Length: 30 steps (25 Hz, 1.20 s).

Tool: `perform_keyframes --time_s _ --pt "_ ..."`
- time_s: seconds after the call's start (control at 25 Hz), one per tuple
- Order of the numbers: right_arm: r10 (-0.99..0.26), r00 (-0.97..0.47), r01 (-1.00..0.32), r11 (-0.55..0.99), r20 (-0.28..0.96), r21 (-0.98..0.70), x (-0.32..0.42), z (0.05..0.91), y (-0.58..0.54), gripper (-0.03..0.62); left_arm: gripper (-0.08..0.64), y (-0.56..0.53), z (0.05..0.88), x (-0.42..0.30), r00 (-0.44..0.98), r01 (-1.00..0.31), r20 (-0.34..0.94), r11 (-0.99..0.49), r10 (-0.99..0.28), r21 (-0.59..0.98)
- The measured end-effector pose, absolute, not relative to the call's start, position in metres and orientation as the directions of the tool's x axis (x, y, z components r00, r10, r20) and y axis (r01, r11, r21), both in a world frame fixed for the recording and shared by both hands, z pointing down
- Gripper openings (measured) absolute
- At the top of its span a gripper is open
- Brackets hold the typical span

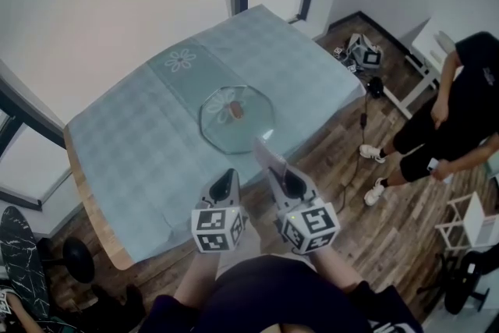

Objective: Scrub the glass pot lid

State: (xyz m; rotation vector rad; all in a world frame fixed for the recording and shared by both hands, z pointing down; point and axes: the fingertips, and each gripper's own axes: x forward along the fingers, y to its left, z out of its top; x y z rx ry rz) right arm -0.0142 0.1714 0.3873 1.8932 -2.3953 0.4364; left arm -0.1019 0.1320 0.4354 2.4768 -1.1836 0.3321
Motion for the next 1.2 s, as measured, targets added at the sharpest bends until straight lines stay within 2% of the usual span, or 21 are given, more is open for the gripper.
perform_keyframes --time_s 0.64,1.2 --pt "-0.932 -0.251 -0.963 0.213 0.263 -0.165 -0.013 0.392 0.046 0.081 0.003 0.004 0.446 -0.117 0.593 -0.803 0.401 -0.553 -0.698 0.223" --pt "-0.91 -0.237 -0.971 0.217 0.341 -0.096 -0.02 0.42 -0.039 0.081 0.003 -0.058 0.479 -0.126 0.607 -0.792 0.435 -0.552 -0.665 0.261"
